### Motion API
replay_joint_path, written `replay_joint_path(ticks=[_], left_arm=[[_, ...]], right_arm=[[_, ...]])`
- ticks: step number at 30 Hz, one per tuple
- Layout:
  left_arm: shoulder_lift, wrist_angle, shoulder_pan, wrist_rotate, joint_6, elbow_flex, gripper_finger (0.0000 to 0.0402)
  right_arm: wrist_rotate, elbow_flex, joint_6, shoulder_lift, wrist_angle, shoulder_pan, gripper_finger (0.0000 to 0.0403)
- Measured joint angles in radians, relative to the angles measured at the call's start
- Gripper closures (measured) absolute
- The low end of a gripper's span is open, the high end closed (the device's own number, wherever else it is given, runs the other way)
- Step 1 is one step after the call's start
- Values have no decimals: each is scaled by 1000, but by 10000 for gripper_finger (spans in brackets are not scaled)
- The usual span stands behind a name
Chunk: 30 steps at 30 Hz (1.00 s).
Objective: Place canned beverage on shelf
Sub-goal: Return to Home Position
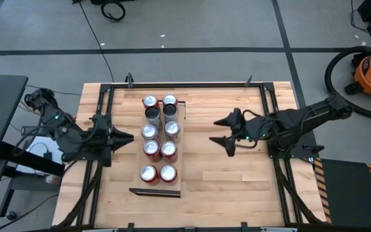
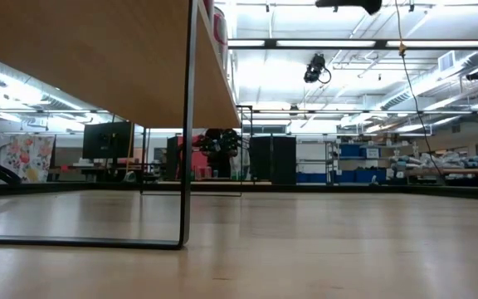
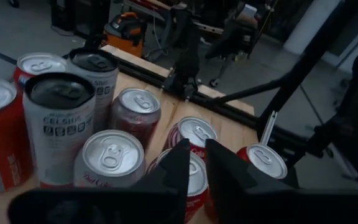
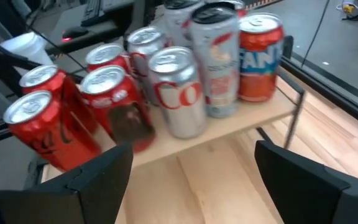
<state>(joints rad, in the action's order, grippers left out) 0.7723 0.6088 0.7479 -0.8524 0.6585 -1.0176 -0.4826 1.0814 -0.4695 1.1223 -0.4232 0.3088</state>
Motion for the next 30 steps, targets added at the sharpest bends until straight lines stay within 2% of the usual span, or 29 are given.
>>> replay_joint_path(ticks=[8,15,23,27,30], left_arm=[[-116,-167,-40,-1,0,183,395],[-199,-209,-80,-48,35,294,394],[-260,-288,-101,-56,181,462,393],[-302,-304,-101,-77,237,514,393],[-342,-310,-101,-110,248,537,393]], right_arm=[[66,-155,-7,-164,12,-92,55],[108,-300,-9,-282,46,-160,55],[183,-513,-104,-396,150,-229,55],[180,-594,-116,-453,211,-250,55],[111,-627,-140,-503,213,-259,55]])
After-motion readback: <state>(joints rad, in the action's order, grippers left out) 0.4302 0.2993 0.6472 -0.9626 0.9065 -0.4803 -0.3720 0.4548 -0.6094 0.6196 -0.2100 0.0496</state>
